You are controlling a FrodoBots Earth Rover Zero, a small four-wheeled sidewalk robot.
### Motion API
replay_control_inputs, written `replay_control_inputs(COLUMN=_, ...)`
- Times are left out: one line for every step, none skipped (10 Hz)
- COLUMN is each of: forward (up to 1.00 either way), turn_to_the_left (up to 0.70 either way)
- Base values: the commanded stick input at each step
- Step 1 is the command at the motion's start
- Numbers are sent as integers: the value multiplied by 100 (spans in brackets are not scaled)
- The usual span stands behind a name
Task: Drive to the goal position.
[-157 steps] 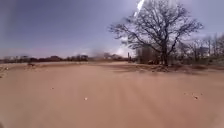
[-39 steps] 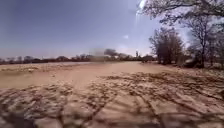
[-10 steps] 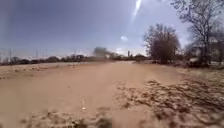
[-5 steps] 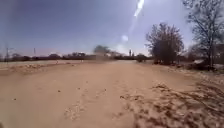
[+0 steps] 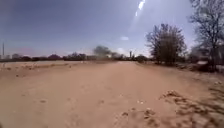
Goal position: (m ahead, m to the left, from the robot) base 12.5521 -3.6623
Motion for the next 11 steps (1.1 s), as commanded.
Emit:
replay_control_inputs(forward=100, turn_to_the_left=-27)
replay_control_inputs(forward=100, turn_to_the_left=-27)
replay_control_inputs(forward=100, turn_to_the_left=-27)
replay_control_inputs(forward=100, turn_to_the_left=-27)
replay_control_inputs(forward=100, turn_to_the_left=-27)
replay_control_inputs(forward=100, turn_to_the_left=-27)
replay_control_inputs(forward=100, turn_to_the_left=-27)
replay_control_inputs(forward=100, turn_to_the_left=0)
replay_control_inputs(forward=100, turn_to_the_left=0)
replay_control_inputs(forward=100, turn_to_the_left=0)
replay_control_inputs(forward=100, turn_to_the_left=0)
